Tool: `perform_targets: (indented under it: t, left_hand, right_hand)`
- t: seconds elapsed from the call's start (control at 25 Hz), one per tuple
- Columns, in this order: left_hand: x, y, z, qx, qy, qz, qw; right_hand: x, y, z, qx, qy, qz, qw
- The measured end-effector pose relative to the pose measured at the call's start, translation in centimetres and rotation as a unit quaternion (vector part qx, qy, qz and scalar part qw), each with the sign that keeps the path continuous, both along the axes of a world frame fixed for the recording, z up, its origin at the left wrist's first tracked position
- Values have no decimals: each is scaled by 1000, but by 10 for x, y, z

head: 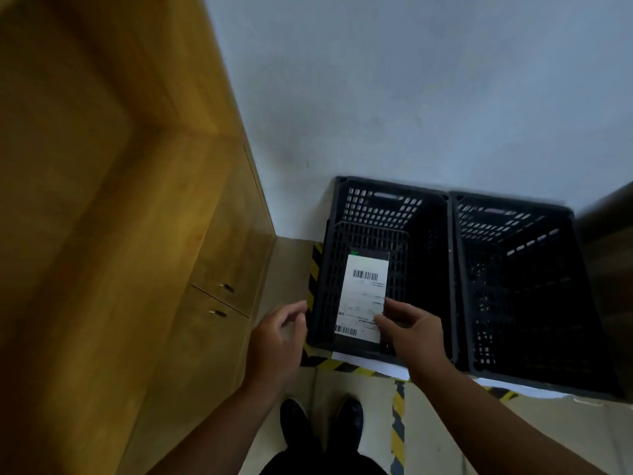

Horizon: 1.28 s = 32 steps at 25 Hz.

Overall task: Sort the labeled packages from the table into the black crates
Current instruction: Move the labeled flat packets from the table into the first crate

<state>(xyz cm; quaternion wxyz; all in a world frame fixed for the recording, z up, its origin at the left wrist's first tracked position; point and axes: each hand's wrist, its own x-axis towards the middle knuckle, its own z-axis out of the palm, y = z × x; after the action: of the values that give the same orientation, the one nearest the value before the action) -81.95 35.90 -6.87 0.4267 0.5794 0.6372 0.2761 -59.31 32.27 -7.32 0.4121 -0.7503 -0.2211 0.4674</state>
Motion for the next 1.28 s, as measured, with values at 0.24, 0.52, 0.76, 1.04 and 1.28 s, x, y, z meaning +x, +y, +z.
perform_targets:
  t: [0.24,0.52,0.76,1.04,1.28]
  left_hand:
    - [6,16,-102,125,185,-130,966]
    - [17,57,-190,198,160,-131,958]
    - [3,68,-214,250,129,-123,952]
    - [-15,55,-234,225,123,-103,961]
    - [-34,38,-248,196,133,-95,967]
  right_hand:
    - [19,27,-136,-43,-23,-7,999]
    - [13,76,-287,-164,-54,76,982]
    - [0,100,-343,-237,-94,164,953]
    - [-10,107,-365,-281,-95,256,920]
    - [-17,101,-382,-284,-160,292,899]
